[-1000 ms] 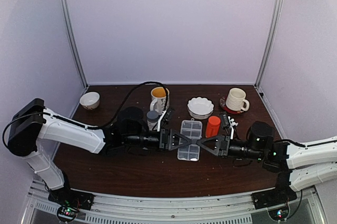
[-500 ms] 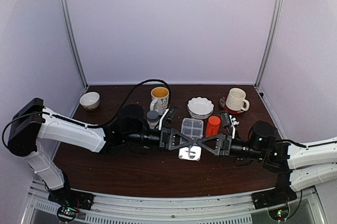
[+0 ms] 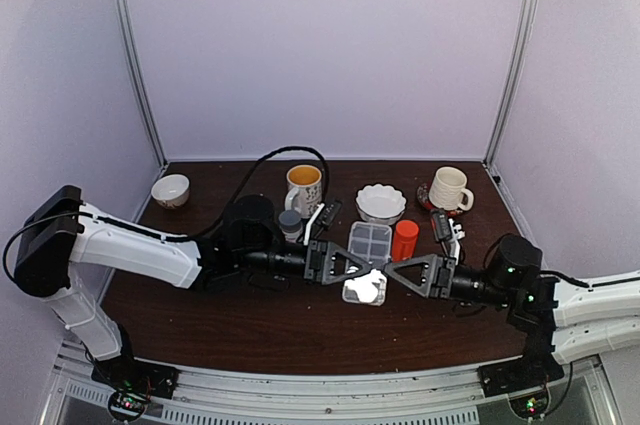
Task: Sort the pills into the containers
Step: Pass from the right arm to the left, then open the lid of the pill container.
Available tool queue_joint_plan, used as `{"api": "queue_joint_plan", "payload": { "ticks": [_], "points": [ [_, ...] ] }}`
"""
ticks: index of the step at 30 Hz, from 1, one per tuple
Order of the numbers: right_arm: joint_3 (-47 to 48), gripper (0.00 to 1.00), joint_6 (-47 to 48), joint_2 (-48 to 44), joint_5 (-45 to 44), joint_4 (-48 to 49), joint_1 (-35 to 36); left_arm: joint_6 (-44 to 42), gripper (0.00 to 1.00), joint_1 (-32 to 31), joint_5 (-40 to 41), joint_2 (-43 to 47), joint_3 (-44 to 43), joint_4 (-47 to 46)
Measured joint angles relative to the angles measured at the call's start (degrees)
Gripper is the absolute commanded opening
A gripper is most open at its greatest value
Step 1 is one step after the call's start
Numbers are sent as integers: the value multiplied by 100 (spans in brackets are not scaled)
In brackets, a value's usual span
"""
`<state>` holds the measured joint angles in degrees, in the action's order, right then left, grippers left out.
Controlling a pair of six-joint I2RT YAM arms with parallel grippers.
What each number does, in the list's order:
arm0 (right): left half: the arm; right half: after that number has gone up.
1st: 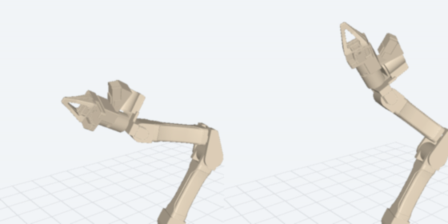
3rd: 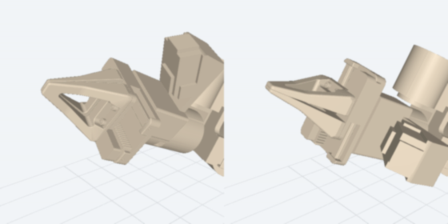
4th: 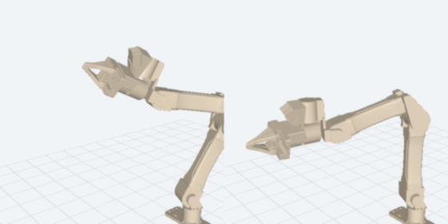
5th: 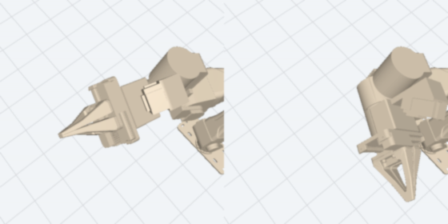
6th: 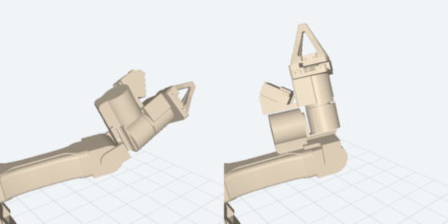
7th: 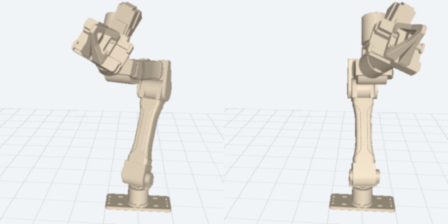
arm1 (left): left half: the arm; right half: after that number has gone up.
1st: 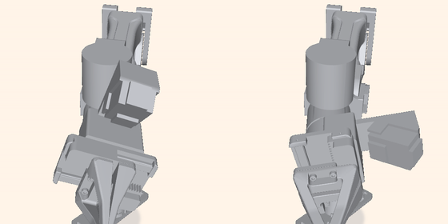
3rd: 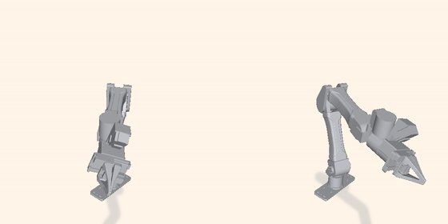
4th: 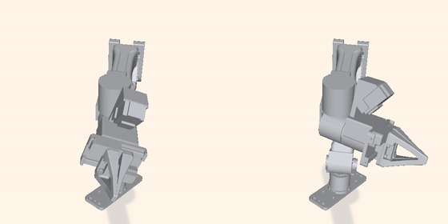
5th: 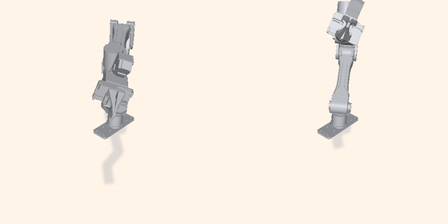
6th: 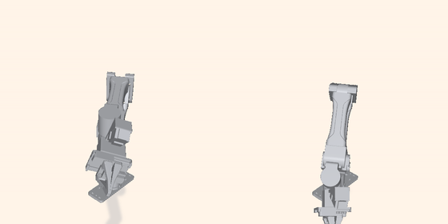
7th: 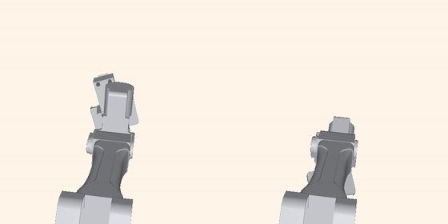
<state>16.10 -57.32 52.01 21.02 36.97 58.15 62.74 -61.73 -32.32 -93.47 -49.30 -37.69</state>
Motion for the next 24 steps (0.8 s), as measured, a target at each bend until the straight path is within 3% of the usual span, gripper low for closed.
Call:
{"api": "queue_joint_plan", "payload": {
  "ticks": [10, 13, 16, 24],
  "points": [
    [-297, 39, -101, -625, 63, 638, 0, 9, 19, 68, 50, -2, 55, 72],
    [-299, 63, -79, -791, 59, 691, 0, 24, 19, 79, 55, -2, 55, 76],
    [-297, 78, -22, -883, -2, 518, 0, 85, 18, 79, 28, -2, 55, 61],
    [-278, 80, 55, -879, -92, 87, 0, 459, 19, 50, -155, 0, 50, -435]
  ]
}}
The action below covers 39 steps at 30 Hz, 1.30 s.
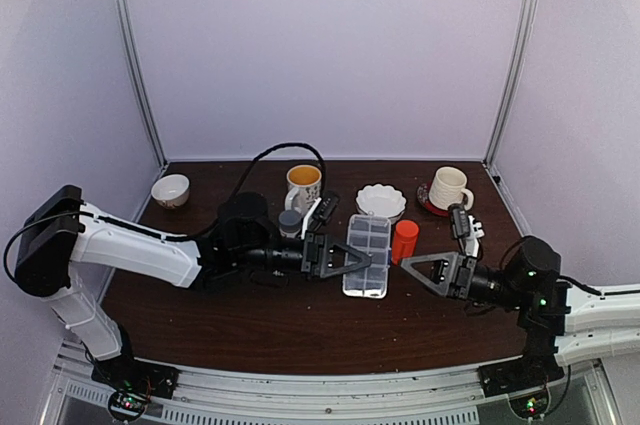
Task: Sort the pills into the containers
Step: Open the lid of the pill container.
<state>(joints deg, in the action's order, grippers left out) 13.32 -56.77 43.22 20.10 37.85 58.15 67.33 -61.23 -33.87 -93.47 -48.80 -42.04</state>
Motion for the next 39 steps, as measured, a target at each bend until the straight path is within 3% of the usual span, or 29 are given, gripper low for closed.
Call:
{"api": "queue_joint_plan", "payload": {
  "ticks": [6, 11, 14, 18, 31, 39],
  "points": [
    [289, 74, -11, 258, 98, -39, 0, 155, 19, -129, -175, 7, -210, -160],
    [549, 47, -37, 433, 286, 79, 0, 155, 19, -190, -262, 28, -348, -160],
    [573, 38, -74, 437, 376, 107, 0, 153, 19, -190, -302, 50, -350, -151],
    [573, 36, -83, 365, 455, 96, 0, 131, 19, -190, -348, 98, -350, -118],
    [570, 16, -68, -9, 612, -229, -4, -37, 19, -262, -516, 125, -544, 17],
    [570, 11, -26, -107, 649, -476, -4, -142, 19, -273, -549, 125, -590, 225]
  ]
}}
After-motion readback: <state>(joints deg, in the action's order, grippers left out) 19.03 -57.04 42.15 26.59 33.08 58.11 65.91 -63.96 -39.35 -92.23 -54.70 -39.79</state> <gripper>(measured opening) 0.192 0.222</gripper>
